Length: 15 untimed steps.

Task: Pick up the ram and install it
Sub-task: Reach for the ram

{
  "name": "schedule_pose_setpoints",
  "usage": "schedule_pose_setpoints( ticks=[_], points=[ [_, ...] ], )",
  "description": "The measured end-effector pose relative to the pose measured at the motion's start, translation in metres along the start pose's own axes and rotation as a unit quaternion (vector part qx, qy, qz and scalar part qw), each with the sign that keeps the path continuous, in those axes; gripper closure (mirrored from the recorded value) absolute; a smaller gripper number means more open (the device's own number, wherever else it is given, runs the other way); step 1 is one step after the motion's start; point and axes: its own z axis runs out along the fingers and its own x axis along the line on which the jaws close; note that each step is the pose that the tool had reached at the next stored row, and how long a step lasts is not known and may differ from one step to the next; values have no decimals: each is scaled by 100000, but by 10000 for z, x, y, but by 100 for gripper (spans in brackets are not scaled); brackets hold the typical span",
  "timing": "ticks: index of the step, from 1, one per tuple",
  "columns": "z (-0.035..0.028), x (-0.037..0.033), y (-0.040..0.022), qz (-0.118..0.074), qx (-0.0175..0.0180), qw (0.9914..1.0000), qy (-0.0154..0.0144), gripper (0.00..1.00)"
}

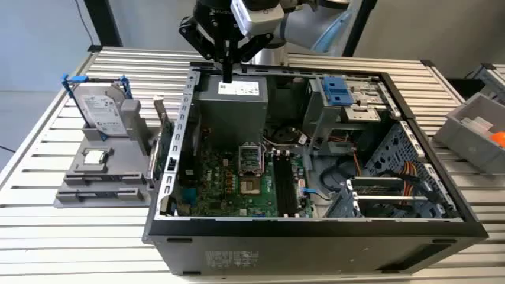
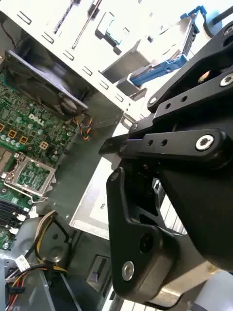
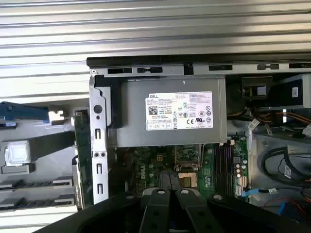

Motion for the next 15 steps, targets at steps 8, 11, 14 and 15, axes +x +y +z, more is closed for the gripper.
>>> schedule_pose_setpoints(
  ticks=[8,11,14,15],
  points=[
    [0,0,0,0,3,100000,2,100],
    [0,0,0,0,-1,100000,0,100],
    [0,0,0,0,0,100000,0,100],
    [0,0,0,0,0,100000,0,100]
  ],
)
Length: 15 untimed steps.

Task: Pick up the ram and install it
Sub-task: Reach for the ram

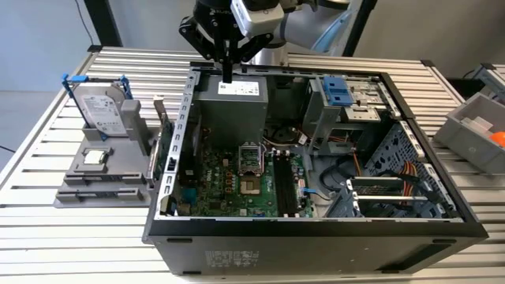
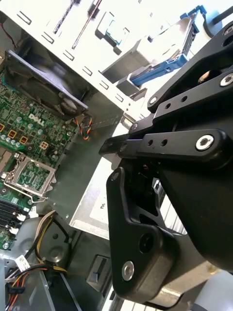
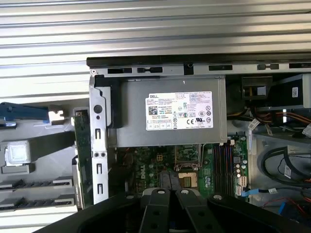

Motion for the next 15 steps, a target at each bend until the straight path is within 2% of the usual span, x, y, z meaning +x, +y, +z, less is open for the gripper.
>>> schedule_pose_setpoints(
  ticks=[15],
  points=[
    [0,0,0,2,0,100000,-2,100]
  ],
)
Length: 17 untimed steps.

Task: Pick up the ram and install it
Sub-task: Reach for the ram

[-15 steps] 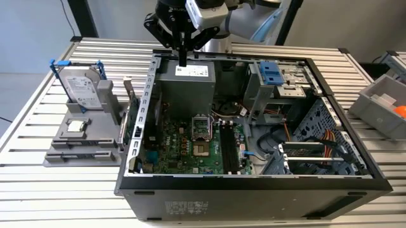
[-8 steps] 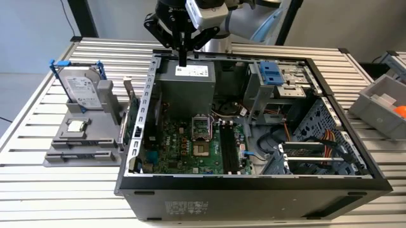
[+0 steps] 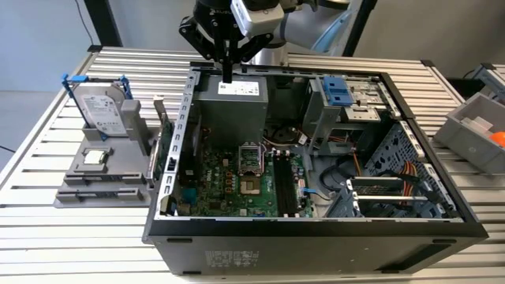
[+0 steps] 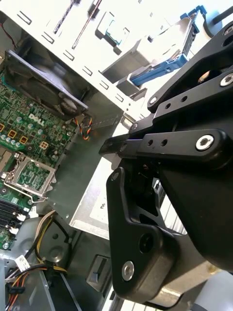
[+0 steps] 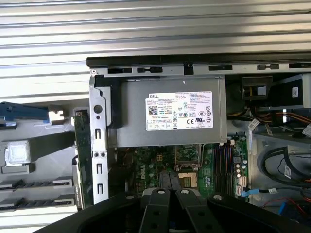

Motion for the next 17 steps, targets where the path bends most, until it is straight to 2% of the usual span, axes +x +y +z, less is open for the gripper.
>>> schedule_pose_setpoints(
  ticks=[7,17],
  points=[
    [-1,15,-1,5,3,100000,5,100],
    [-3,153,-9,0,-10,100000,-2,100]
  ],
)
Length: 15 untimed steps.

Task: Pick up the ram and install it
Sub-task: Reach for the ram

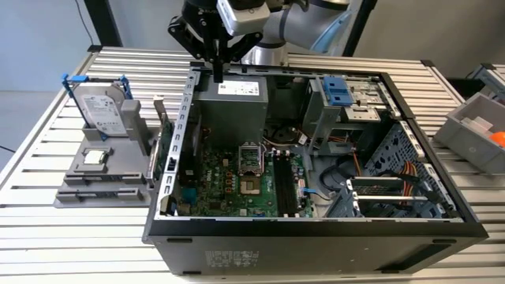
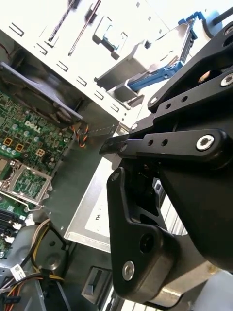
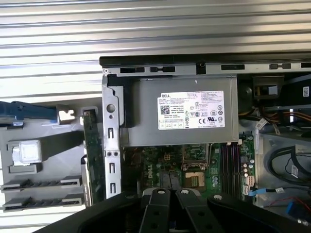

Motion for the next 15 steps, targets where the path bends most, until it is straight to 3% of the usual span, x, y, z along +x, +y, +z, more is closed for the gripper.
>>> schedule_pose_setpoints(
  ticks=[15],
  points=[
    [-5,190,-13,-2,-54,100000,10,100]
  ],
)
